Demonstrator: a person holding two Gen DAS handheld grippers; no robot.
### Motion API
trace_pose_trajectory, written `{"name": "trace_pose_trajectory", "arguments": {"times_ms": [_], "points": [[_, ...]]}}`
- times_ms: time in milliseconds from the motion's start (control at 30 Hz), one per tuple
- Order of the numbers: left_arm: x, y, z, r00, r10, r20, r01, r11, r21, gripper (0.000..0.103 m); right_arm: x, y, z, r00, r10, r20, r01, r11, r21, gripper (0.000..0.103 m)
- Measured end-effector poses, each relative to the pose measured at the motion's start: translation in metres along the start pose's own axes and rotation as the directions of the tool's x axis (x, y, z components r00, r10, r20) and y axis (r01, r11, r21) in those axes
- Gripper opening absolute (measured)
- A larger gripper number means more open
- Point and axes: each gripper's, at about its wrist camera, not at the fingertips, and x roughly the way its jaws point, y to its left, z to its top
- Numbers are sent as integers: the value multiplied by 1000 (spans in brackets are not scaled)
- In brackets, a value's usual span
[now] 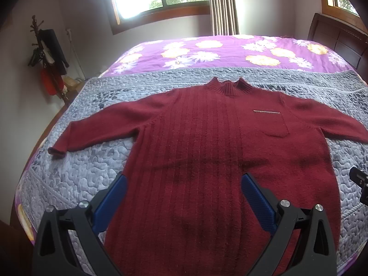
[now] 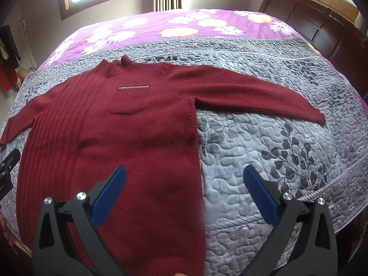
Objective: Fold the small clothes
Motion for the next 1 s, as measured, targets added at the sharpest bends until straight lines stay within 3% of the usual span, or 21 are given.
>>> {"name": "trace_pose_trajectory", "arguments": {"times_ms": [1000], "points": [[5,0,0,1000,10,-3,-10,1000,2,100,6,-1,0,1000,-1,-17,0,1000,-9,100]]}}
